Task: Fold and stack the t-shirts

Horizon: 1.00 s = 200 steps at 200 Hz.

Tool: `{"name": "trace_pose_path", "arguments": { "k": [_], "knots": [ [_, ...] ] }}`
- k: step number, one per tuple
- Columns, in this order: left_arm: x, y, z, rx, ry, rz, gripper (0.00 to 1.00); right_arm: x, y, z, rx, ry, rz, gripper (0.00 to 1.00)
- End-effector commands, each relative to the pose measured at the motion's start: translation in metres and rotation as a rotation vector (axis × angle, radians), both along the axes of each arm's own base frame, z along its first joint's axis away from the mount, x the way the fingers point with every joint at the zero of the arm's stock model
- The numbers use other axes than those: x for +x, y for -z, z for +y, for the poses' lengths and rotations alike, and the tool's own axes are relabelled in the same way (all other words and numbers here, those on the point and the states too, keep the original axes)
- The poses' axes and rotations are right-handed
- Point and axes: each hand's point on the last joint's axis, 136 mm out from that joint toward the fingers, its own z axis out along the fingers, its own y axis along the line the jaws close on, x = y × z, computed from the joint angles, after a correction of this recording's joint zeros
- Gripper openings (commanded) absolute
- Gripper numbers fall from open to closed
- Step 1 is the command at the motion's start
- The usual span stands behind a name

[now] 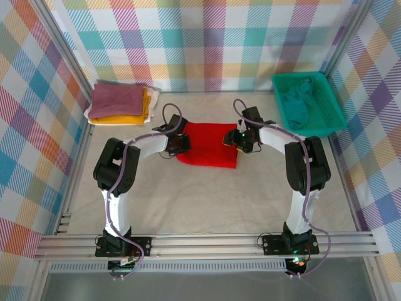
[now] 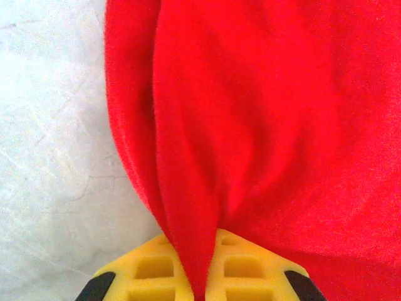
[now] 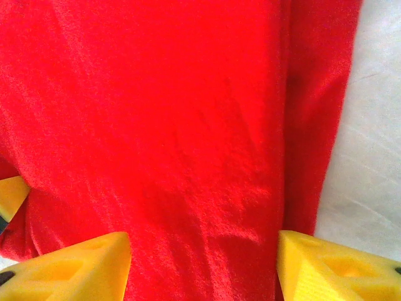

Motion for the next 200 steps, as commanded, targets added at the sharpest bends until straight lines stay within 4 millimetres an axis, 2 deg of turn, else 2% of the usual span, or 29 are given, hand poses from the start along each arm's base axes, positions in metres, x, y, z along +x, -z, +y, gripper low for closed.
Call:
{"name": "trace_pose_path", "arguments": {
  "k": [1, 12, 23, 46, 55, 66, 104, 142, 178, 200],
  "knots": [
    [0.019, -0.01, 0.029, 0.087, -0.003, -0.028, 0.0, 0.001, -0.028, 0.0, 0.041, -0.024, -0.066, 0.62],
    [0.029, -0.023, 0.046, 0.15, -0.013, -0.053, 0.0, 0.001, -0.037, 0.002, 0.057, -0.046, -0.093, 0.62],
    [0.04, -0.039, 0.06, 0.208, -0.02, -0.08, 0.0, 0.0, -0.052, 0.013, 0.117, -0.096, -0.137, 0.63],
    [0.064, -0.067, 0.08, 0.297, 0.002, -0.148, 0.0, -0.007, -0.091, 0.044, 0.28, -0.235, -0.276, 0.64],
    [0.073, -0.076, 0.086, 0.331, 0.014, -0.171, 0.0, -0.009, -0.101, 0.053, 0.321, -0.269, -0.313, 0.69],
    [0.085, -0.088, 0.093, 0.368, 0.017, -0.2, 0.0, -0.011, -0.109, 0.062, 0.377, -0.299, -0.329, 0.7],
    [0.125, -0.128, 0.109, 0.475, 0.036, -0.309, 0.0, -0.008, -0.111, 0.077, 0.499, -0.312, -0.294, 0.7],
    [0.155, -0.158, 0.128, 0.502, 0.101, -0.389, 0.0, -0.009, -0.108, 0.082, 0.483, -0.312, -0.259, 0.7],
    [0.178, -0.186, 0.149, 0.546, 0.192, -0.458, 0.0, -0.027, -0.128, 0.111, 0.487, -0.433, -0.326, 0.78],
    [0.193, -0.202, 0.165, 0.56, 0.221, -0.481, 0.0, -0.035, -0.138, 0.129, 0.538, -0.482, -0.326, 0.79]
  ]
}}
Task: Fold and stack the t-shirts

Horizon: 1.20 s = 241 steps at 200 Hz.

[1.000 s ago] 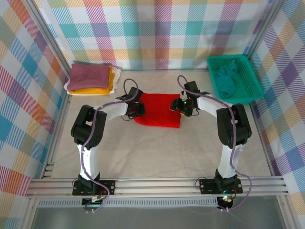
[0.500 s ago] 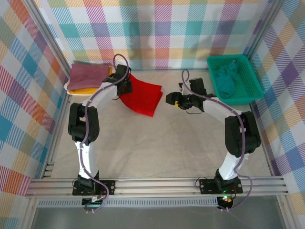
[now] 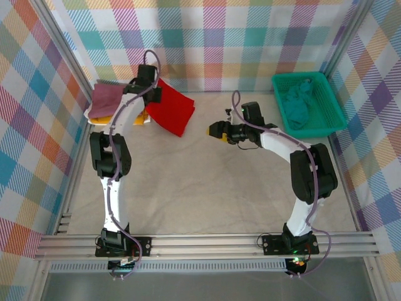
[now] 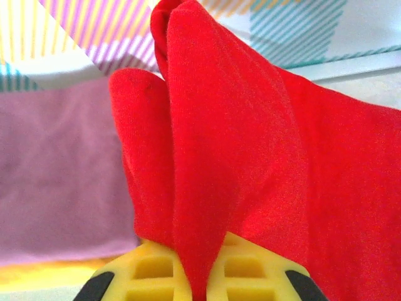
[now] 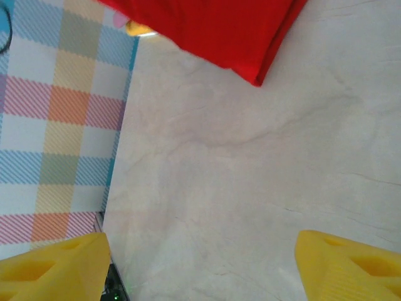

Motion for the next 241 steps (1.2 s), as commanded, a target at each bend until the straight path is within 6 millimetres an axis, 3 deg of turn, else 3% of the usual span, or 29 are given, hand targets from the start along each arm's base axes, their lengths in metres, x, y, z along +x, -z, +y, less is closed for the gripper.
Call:
{"name": "trace_pose_path", "arguments": {
  "k": [1, 47, 99, 151, 174, 182, 190, 208, 221, 241],
  "knots": [
    [0.016, -0.028, 0.017, 0.056, 0.072, -0.043, 0.0, -0.01, -0.029, 0.025, 0.072, -0.1, -0.07, 0.79],
    [0.041, -0.052, 0.069, 0.055, -0.002, -0.116, 0.0, -0.013, -0.023, 0.034, 0.089, -0.119, 0.011, 0.78],
    [0.043, -0.083, 0.124, -0.12, -0.09, -0.219, 0.0, -0.011, -0.017, 0.03, 0.039, -0.085, 0.034, 0.77],
    [0.035, -0.076, 0.182, -0.117, -0.172, -0.209, 0.0, -0.01, -0.015, 0.033, 0.02, -0.077, 0.052, 0.77],
    [0.035, -0.061, 0.21, -0.099, -0.227, -0.194, 0.0, -0.008, -0.018, 0.037, 0.018, -0.083, 0.049, 0.77],
    [0.035, -0.052, 0.218, -0.086, -0.243, -0.179, 0.2, -0.007, -0.021, 0.038, 0.021, -0.085, 0.044, 0.77],
    [0.035, -0.045, 0.224, -0.072, -0.255, -0.167, 0.52, -0.007, -0.023, 0.04, 0.025, -0.088, 0.04, 0.77],
    [0.032, -0.033, 0.236, -0.031, -0.314, -0.138, 0.96, -0.007, -0.03, 0.046, 0.037, -0.101, 0.026, 0.77],
    [0.02, -0.042, 0.252, 0.012, -0.412, -0.139, 1.0, -0.006, -0.036, 0.048, 0.038, -0.108, 0.01, 0.77],
    [-0.003, -0.079, 0.271, 0.091, -0.537, -0.189, 1.0, -0.004, -0.04, 0.046, 0.014, -0.099, -0.017, 0.78]
  ]
}}
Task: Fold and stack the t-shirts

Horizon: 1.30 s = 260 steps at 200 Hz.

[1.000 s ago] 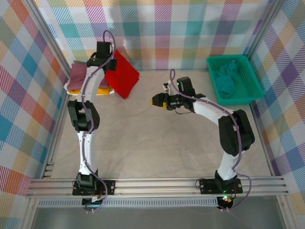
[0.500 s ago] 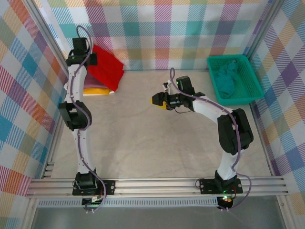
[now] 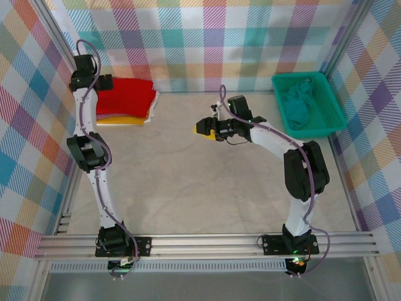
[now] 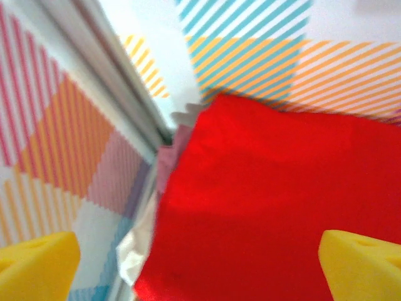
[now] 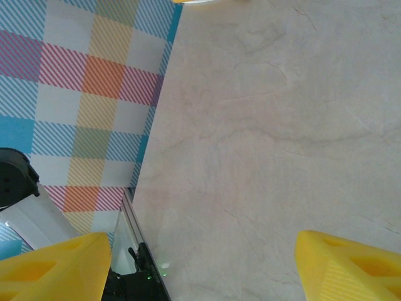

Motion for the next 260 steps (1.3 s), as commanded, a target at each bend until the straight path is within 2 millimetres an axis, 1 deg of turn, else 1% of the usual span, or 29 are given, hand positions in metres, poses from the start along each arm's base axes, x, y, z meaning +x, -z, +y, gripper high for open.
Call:
{"name": "trace_pose_path", "arguments": {
  "k": [1, 14, 23, 39, 58, 59, 74, 91, 94, 95, 98, 103, 106, 116, 117, 124, 129, 132, 144, 148, 156, 170, 180, 186, 199, 218, 236, 254, 260],
  "knots": [
    [-0.029, -0.056, 0.034, 0.112, -0.199, -0.068, 1.0, 0.003, -0.012, 0.003, -0.013, -0.006, -0.047, 0.78],
    [-0.049, -0.083, 0.043, 0.113, -0.263, -0.112, 1.0, 0.004, -0.014, -0.001, -0.032, 0.008, -0.075, 0.79],
    [-0.062, -0.104, 0.044, 0.086, -0.279, -0.157, 1.0, 0.005, -0.015, -0.004, -0.049, 0.019, -0.094, 0.8],
    [-0.077, -0.13, 0.027, 0.027, -0.22, -0.221, 1.0, 0.007, -0.019, -0.012, -0.088, 0.05, -0.142, 0.82],
    [-0.102, -0.162, -0.009, -0.109, -0.115, -0.326, 1.0, 0.013, -0.025, -0.027, -0.166, 0.109, -0.245, 0.84],
    [-0.102, -0.159, -0.011, -0.12, -0.108, -0.323, 1.0, 0.014, -0.025, -0.028, -0.173, 0.114, -0.249, 0.84],
    [-0.128, -0.175, -0.048, -0.25, -0.01, -0.404, 1.0, 0.022, -0.031, -0.049, -0.268, 0.199, -0.339, 0.87],
    [-0.164, -0.182, -0.092, -0.387, 0.082, -0.481, 1.0, 0.03, -0.042, -0.076, -0.363, 0.301, -0.469, 0.95],
    [-0.171, -0.176, -0.1, -0.411, 0.093, -0.478, 1.0, 0.03, -0.044, -0.081, -0.378, 0.318, -0.49, 0.96],
    [-0.174, -0.179, -0.103, -0.414, 0.099, -0.489, 1.0, 0.03, -0.044, -0.083, -0.383, 0.325, -0.496, 0.96],
    [-0.181, -0.171, -0.11, -0.436, 0.102, -0.482, 1.0, 0.031, -0.047, -0.088, -0.399, 0.344, -0.518, 0.97],
    [-0.191, -0.175, -0.126, -0.455, 0.136, -0.527, 1.0, 0.033, -0.051, -0.099, -0.423, 0.381, -0.554, 0.99],
    [-0.196, -0.166, -0.134, -0.469, 0.149, -0.524, 1.0, 0.033, -0.053, -0.105, -0.44, 0.4, -0.572, 1.0],
    [-0.22, -0.151, -0.161, -0.484, 0.186, -0.559, 1.0, 0.033, -0.057, -0.13, -0.504, 0.493, -0.627, 1.0],
    [-0.222, -0.153, -0.163, -0.483, 0.191, -0.572, 1.0, 0.033, -0.057, -0.133, -0.512, 0.502, -0.633, 1.0],
    [-0.233, -0.129, -0.178, -0.473, 0.197, -0.575, 1.0, 0.031, -0.059, -0.152, -0.555, 0.569, -0.669, 1.0],
    [-0.242, -0.12, -0.187, -0.46, 0.205, -0.594, 1.0, 0.03, -0.061, -0.166, -0.581, 0.618, -0.693, 1.0],
    [-0.246, -0.105, -0.19, -0.454, 0.194, -0.583, 1.0, 0.027, -0.061, -0.174, -0.595, 0.64, -0.706, 1.0],
    [-0.256, -0.065, -0.197, -0.41, 0.182, -0.563, 1.0, 0.017, -0.057, -0.205, -0.656, 0.723, -0.766, 1.0],
    [-0.258, -0.043, -0.196, -0.408, 0.168, -0.526, 1.0, 0.013, -0.053, -0.214, -0.684, 0.739, -0.794, 0.99],
    [-0.264, -0.01, -0.191, -0.406, 0.124, -0.45, 1.0, 0.007, -0.045, -0.232, -0.741, 0.775, -0.842, 1.0],
    [-0.271, 0.038, -0.199, -0.332, 0.174, -0.332, 1.0, -0.004, -0.017, -0.261, -0.829, 0.811, -0.85, 0.99],
    [-0.278, 0.061, -0.198, -0.266, 0.183, -0.291, 1.0, -0.011, 0.005, -0.281, -0.872, 0.836, -0.798, 1.0],
    [-0.28, 0.067, -0.195, -0.239, 0.18, -0.3, 1.0, -0.015, 0.016, -0.292, -0.879, 0.858, -0.756, 0.99],
    [-0.282, 0.08, -0.189, -0.181, 0.18, -0.326, 1.0, -0.019, 0.037, -0.304, -0.849, 0.866, -0.704, 1.0],
    [-0.276, 0.093, -0.182, -0.086, 0.18, -0.325, 1.0, -0.018, 0.055, -0.315, -0.802, 0.89, -0.709, 1.0],
    [-0.261, 0.105, -0.187, -0.07, 0.233, -0.302, 1.0, -0.009, 0.063, -0.318, -0.766, 0.869, -0.724, 0.99],
    [-0.251, 0.119, -0.184, -0.146, 0.22, -0.281, 1.0, 0.001, 0.072, -0.32, -0.764, 0.858, -0.734, 1.0],
    [-0.248, 0.122, -0.184, -0.163, 0.219, -0.292, 1.0, 0.007, 0.069, -0.318, -0.736, 0.86, -0.77, 1.0]
  ]
}}
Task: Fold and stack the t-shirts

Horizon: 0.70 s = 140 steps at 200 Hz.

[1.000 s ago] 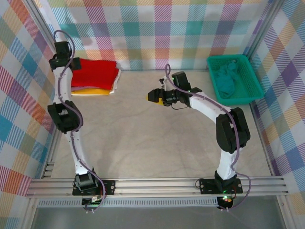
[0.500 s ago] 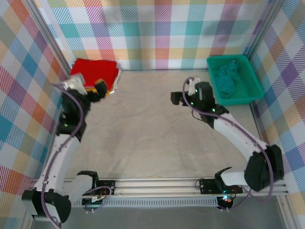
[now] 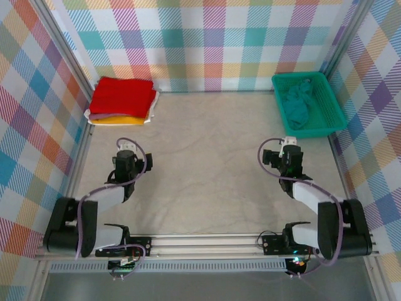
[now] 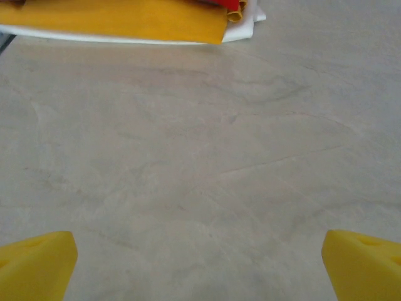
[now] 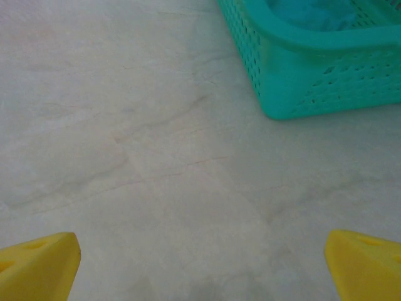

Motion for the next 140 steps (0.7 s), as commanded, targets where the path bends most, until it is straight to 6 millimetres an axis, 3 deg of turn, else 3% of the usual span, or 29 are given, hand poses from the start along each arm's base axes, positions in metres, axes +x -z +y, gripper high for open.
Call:
{"name": "trace_pose_path", "arguments": {
  "k": [1, 35, 52, 82, 98, 140],
  "knots": [
    [0.028, -0.026, 0.001, -0.036, 0.014, -0.149, 1.0, 0.029, -0.031, 0.013, 0.027, -0.093, -0.192, 1.0],
    [0.035, -0.002, -0.006, -0.05, 0.055, -0.145, 1.0, 0.035, -0.014, 0.02, 0.052, -0.169, -0.203, 1.0],
    [0.03, -0.003, -0.011, -0.047, 0.083, -0.169, 1.0, 0.03, -0.007, 0.03, 0.062, -0.246, -0.226, 1.0],
    [0.035, 0.0, -0.016, -0.042, 0.105, -0.148, 1.0, 0.039, -0.003, 0.019, 0.079, -0.185, -0.183, 1.0],
    [0.042, 0.004, -0.007, -0.072, 0.076, -0.106, 1.0, 0.042, -0.001, 0.011, 0.103, -0.152, -0.162, 0.99],
    [0.042, 0.004, -0.006, -0.064, 0.062, -0.104, 1.0, 0.042, -0.002, 0.012, 0.094, -0.157, -0.162, 1.0]
  ]
}}
